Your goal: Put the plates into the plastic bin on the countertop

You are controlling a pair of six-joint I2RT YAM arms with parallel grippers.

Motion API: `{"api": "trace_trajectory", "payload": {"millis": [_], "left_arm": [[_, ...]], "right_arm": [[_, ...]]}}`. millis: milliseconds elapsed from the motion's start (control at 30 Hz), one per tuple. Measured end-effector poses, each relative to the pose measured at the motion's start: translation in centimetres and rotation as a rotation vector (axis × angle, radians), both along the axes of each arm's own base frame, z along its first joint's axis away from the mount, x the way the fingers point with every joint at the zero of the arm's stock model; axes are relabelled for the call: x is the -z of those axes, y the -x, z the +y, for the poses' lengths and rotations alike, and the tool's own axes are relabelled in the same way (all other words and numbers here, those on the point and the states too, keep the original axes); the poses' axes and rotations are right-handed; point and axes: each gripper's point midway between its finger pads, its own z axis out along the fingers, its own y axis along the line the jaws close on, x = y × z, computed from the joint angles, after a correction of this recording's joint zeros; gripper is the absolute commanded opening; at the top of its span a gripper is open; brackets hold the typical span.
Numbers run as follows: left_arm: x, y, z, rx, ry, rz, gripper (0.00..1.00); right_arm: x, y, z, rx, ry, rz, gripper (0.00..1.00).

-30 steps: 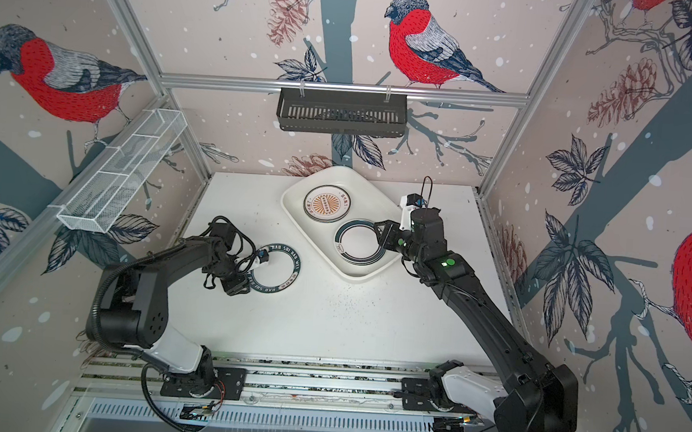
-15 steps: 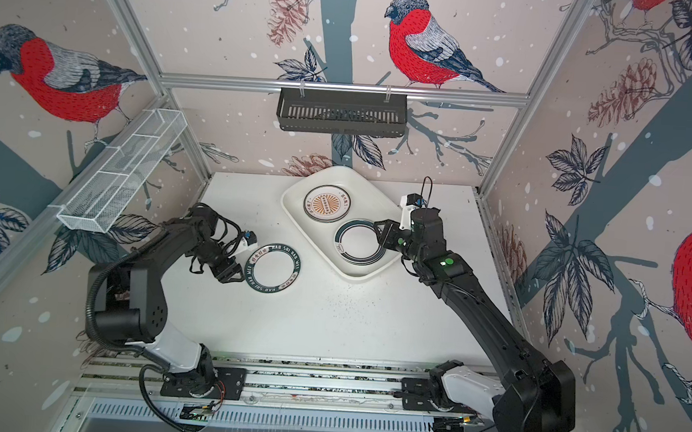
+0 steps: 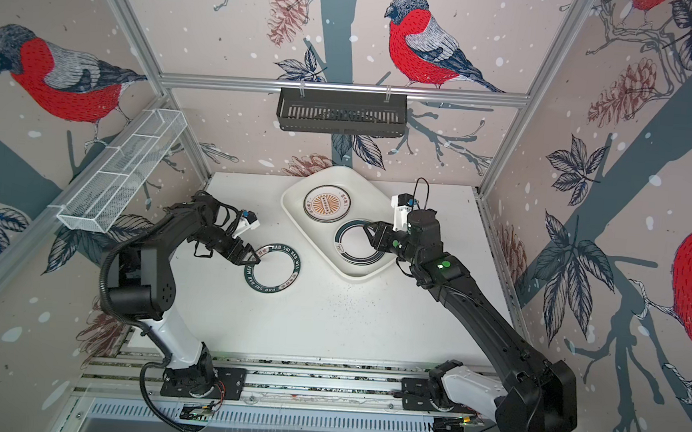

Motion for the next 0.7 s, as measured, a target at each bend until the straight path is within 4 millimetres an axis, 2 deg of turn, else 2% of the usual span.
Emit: {"api": "trace_trajectory", "payload": {"millis": [200,500,700], "left_arm": [[1.1,-1.1,0.8,-0.08,0.006,0.012,0.89],[3.2,-1.1,2.0,-0.15,0.01,0.052,0.89],[4.4,-1.0,2.9,-0.185,0.022,0.087,0.79]], "right_arm": [[0.3,1.7,2.1,-0.112,-0.028,-0.004,0.41],[1.9,1.7,2.8,-0.14,-0.028,0.019,0.41],[2.5,1.4,2.8,-0.13,-0.019,0.027,0.41]]}}
